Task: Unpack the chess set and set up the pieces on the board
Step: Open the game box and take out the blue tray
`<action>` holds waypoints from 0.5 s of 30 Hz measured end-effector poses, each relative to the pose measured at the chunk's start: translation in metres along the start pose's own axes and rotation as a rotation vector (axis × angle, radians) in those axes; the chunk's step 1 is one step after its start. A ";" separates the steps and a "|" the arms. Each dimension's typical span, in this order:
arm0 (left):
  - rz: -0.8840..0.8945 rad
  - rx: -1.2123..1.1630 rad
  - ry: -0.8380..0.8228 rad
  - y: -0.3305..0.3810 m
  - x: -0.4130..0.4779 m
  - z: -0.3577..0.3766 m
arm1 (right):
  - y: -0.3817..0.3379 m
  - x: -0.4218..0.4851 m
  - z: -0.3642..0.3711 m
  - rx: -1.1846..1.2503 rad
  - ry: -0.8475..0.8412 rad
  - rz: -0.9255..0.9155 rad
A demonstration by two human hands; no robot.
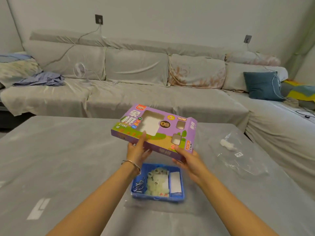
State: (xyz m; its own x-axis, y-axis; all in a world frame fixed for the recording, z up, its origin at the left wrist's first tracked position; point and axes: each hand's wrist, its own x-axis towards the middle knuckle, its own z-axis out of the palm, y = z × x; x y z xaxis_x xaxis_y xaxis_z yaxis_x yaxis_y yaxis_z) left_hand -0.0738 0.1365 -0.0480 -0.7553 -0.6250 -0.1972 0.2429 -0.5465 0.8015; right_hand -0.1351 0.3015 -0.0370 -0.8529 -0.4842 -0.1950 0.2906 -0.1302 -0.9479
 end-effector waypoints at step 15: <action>0.191 0.809 -0.162 -0.081 0.133 0.115 | -0.070 0.175 -0.193 -0.574 0.396 -0.336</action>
State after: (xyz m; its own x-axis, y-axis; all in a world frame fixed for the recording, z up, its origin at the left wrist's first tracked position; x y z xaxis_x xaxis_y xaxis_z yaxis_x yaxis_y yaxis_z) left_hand -0.2638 0.1618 -0.0748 -0.8382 -0.5451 0.0167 -0.0885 0.1662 0.9821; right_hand -0.3886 0.3930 -0.0534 -0.9784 -0.1384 0.1533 -0.1894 0.3060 -0.9330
